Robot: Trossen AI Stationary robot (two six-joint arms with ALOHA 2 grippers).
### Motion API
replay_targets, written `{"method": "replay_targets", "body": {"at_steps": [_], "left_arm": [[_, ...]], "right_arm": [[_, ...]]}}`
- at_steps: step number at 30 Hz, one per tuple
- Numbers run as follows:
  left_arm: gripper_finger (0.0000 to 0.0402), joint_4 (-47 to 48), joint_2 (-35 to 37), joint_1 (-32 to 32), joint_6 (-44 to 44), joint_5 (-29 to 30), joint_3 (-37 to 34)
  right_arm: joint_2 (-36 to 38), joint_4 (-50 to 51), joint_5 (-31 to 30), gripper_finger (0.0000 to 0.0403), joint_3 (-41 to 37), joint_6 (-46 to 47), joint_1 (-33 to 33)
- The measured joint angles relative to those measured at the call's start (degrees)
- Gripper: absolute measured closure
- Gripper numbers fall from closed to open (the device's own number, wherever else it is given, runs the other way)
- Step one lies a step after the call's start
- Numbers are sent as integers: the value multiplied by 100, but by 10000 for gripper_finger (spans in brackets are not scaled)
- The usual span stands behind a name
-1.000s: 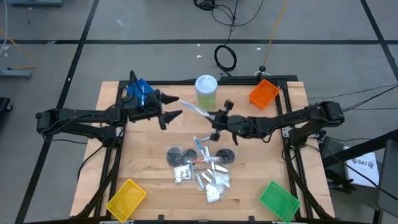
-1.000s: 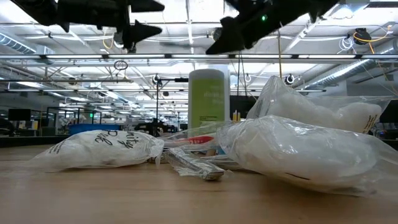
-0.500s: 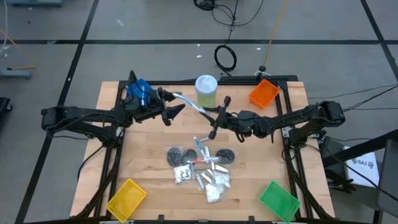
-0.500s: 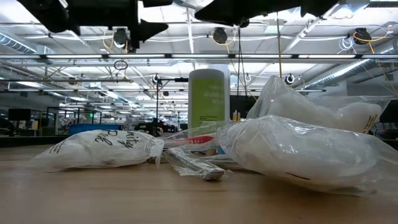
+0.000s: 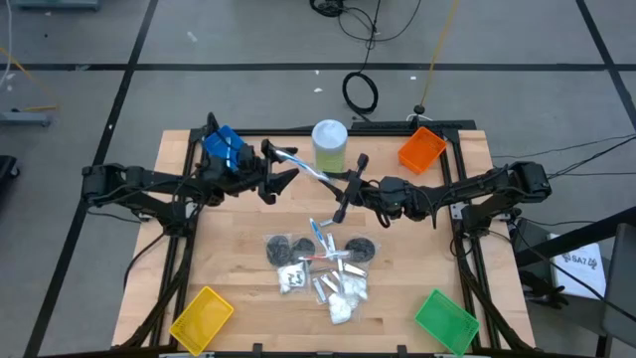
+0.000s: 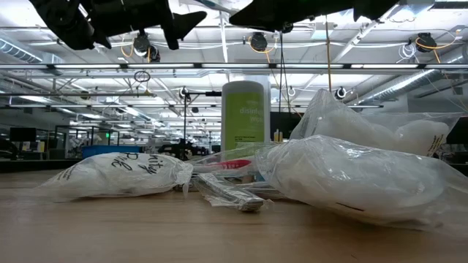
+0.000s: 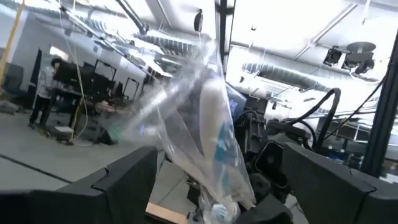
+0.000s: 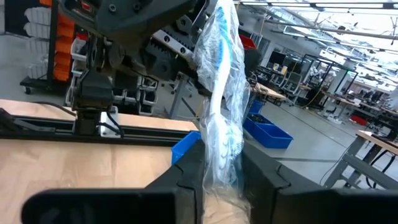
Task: Pick & Place Travel size toiletries
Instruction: Put the blue toothbrush into the blue bin
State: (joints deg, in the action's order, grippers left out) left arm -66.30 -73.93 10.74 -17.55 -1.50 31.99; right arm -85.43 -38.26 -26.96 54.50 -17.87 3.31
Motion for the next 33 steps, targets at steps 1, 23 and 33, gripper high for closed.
{"method": "replay_targets", "body": {"at_steps": [1,23,33], "left_arm": [[63,10,-2,0,-51,-15,0],[393,574,312,118,328,417,1],[393,1937,1394,328,946,1609,1]], "right_arm": [[0,3,0,341,0,0,0],[0,884,-22,303,28,694,43],[9,1299,17,152,9,991,334]]}}
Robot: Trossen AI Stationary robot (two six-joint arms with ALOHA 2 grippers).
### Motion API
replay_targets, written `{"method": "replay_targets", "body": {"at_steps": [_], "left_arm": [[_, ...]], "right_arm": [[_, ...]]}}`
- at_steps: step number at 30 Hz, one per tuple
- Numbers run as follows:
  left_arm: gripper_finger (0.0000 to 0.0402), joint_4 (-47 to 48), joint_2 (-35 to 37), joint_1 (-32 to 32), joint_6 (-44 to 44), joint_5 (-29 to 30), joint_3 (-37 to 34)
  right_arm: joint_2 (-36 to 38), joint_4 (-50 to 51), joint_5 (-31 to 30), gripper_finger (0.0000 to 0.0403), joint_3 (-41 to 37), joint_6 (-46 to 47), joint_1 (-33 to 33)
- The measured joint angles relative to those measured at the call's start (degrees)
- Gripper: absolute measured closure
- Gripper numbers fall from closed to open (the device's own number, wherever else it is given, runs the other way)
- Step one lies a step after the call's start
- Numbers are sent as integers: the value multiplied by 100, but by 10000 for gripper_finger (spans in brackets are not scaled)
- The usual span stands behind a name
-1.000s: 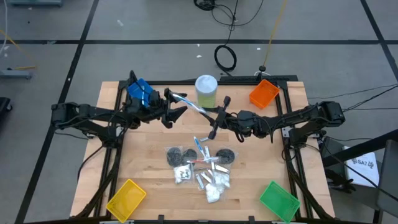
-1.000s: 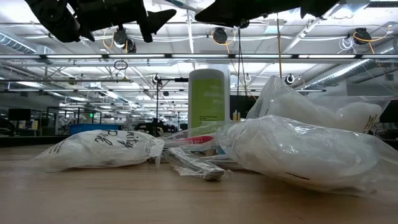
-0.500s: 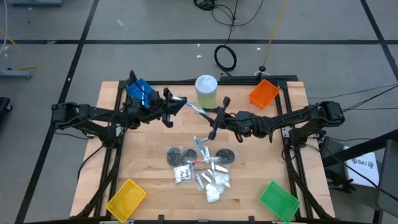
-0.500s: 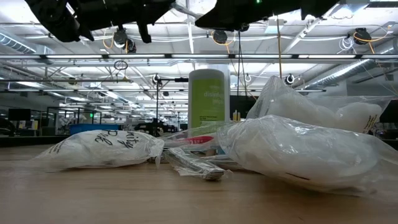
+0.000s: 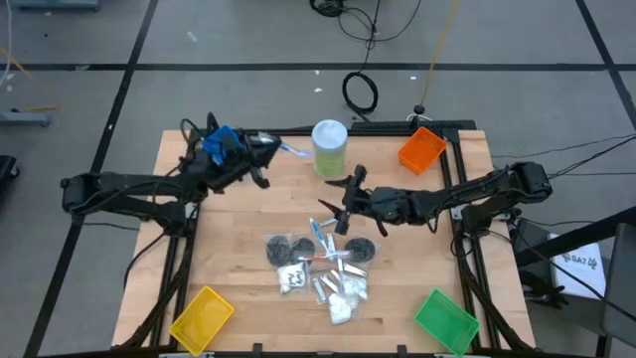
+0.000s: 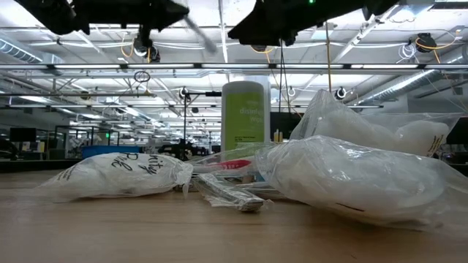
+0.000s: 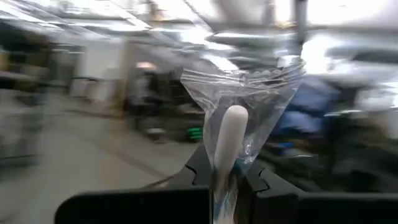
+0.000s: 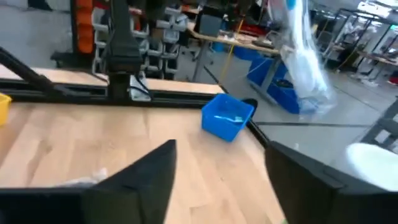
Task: Pick & Place Travel size toiletries
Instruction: Put the blue toothbrush into the blue bin
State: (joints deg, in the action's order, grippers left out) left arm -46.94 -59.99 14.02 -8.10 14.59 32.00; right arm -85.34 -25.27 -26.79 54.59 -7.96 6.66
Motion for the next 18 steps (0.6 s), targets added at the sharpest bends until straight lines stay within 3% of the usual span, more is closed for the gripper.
{"method": "replay_targets", "body": {"at_steps": [5,10,13,18], "left_arm": [[394,1580,663,82,355,1445,7],[394,3258,1136,375,-134,2746,5],[394,4248,1254,801,-765,2957,3],[391,5499,1314,1879,-1728,2817,3]], "right_arm": [[-7,862,14,97,0,590,80],[-11,1467,-7,83,-11,790,94],[-11,1680,-2,88,-9,795,98],[-11,1764,-12,89,-9,797,94]]}}
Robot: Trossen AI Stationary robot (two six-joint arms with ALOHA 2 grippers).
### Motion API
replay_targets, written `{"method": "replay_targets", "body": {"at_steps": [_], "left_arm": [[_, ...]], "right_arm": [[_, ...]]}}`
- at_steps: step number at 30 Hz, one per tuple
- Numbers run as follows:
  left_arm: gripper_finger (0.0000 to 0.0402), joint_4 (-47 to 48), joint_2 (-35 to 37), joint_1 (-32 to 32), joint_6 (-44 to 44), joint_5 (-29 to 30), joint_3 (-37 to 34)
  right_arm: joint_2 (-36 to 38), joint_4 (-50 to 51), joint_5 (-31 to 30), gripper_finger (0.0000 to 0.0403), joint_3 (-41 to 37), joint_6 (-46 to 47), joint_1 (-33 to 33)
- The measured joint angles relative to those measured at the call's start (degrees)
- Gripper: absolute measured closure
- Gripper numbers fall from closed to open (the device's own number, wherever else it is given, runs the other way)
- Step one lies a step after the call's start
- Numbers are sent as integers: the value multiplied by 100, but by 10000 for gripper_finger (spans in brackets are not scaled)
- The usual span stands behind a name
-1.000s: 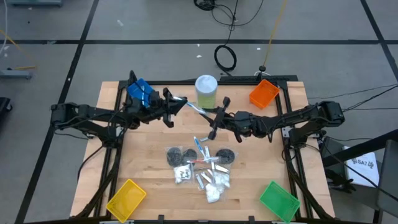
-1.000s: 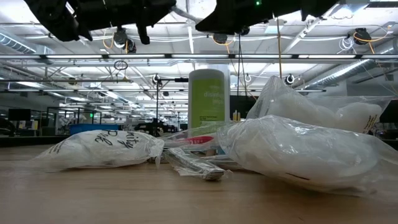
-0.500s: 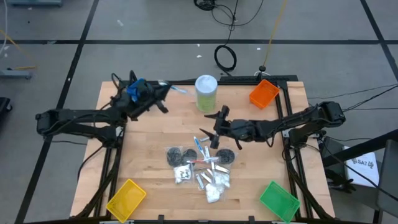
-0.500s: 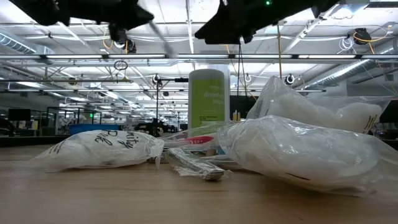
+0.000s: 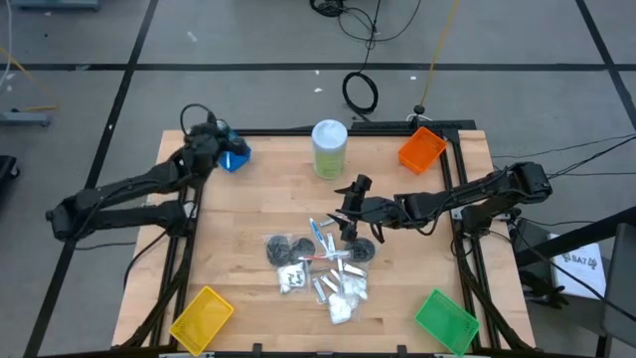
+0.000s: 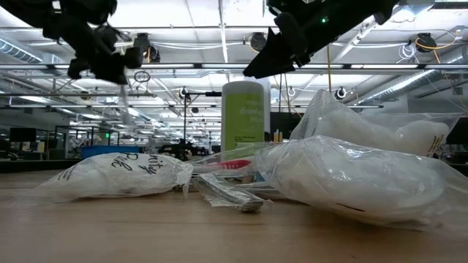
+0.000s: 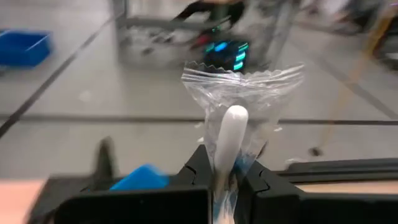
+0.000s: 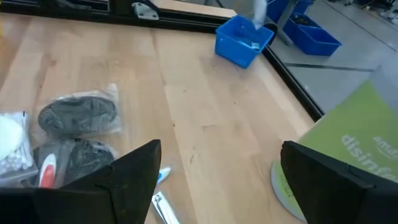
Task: Pick & Place Travel size toiletries
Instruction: Put the blue toothbrush into the blue bin, then put the orange toothbrush into the blue bin
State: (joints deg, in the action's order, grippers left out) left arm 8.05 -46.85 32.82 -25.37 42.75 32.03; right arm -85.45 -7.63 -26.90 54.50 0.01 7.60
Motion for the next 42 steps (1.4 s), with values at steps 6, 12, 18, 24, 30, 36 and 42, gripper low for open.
{"method": "replay_targets", "body": {"at_steps": [6,12,18,24,30,36,42], "left_arm": [[394,299,-47,1233,-70,-1382,0],[392,216,-210,1754,-83,-1918,0],[388,161,-458,1742,-299,-2009,1],[300,240,-764,1742,-329,-1784,-7],[185,251,-847,1742,-325,-1726,-7],[96,281,-843,1742,-295,-1763,-7],[54,104,-554,1731,-248,-2675,-7]], "right_arm": [[0,80,2,89,0,0,2],[0,102,1,90,0,0,2],[0,106,3,90,0,39,2],[0,110,9,90,0,42,2],[2,151,12,90,0,56,2],[2,265,16,90,0,85,2],[2,344,16,90,-2,84,2]]}}
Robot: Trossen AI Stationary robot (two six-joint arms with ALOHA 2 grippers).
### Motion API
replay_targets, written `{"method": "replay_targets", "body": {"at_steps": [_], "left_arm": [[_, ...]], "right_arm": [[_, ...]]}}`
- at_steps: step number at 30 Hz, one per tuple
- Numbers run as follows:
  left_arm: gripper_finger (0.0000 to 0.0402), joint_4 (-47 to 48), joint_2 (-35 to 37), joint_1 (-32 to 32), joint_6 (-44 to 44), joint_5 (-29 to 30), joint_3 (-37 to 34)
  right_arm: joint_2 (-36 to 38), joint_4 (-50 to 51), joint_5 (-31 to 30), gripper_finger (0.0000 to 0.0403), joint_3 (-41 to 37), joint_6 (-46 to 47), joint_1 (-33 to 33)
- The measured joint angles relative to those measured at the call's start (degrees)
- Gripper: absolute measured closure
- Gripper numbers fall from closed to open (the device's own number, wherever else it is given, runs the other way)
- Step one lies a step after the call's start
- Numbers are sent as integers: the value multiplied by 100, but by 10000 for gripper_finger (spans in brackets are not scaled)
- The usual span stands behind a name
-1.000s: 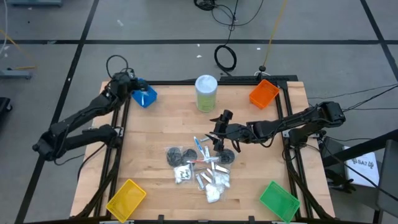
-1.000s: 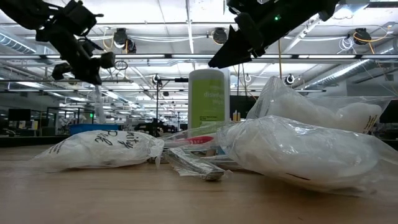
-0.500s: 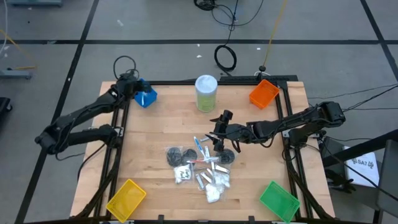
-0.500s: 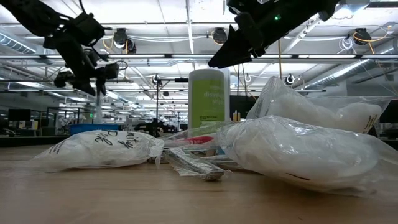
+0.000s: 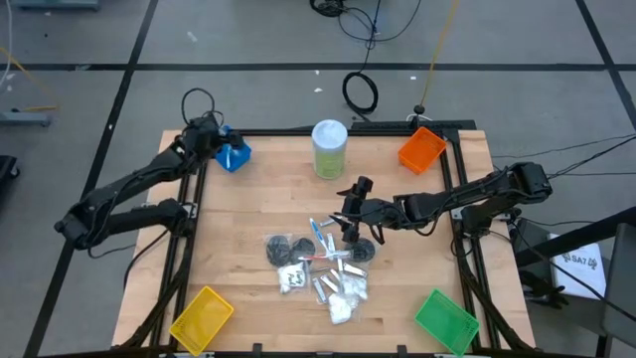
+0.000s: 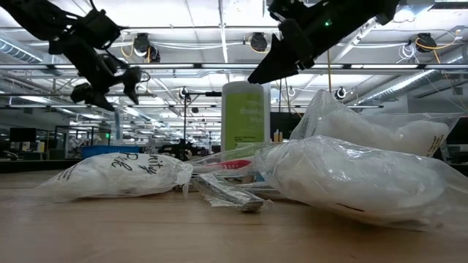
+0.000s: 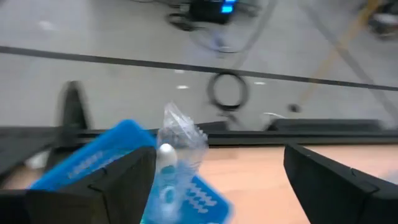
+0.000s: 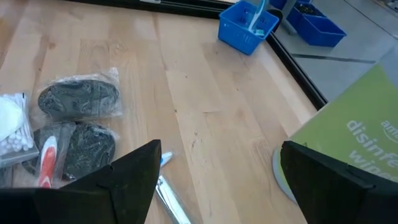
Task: Pick & Place Travel size toiletries
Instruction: Put the orange toothbrush into the blue bin
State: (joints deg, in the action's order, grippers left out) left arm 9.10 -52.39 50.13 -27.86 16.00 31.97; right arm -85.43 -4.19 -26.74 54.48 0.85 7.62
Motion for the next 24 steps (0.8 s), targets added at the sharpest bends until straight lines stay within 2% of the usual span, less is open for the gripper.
{"method": "replay_targets", "body": {"at_steps": [3,7,10,14,17,21,24], "left_arm": [[49,-23,328,-2,-31,-191,0],[57,245,809,-2,185,373,7],[67,311,1032,-2,212,384,7],[78,375,1266,-149,-169,78,9],[84,340,1337,-428,-382,-479,9],[90,211,1297,-1098,42,-1031,8],[95,47,1117,-1767,387,-1097,9]], "right_arm": [[0,15,0,90,0,1,0],[0,13,0,90,0,1,0],[0,-2,0,90,0,1,0],[0,-13,0,90,0,0,0],[0,-12,190,90,0,-26,-2],[-5,-160,826,90,0,-63,2],[-264,-467,1061,90,11,-67,20]]}}
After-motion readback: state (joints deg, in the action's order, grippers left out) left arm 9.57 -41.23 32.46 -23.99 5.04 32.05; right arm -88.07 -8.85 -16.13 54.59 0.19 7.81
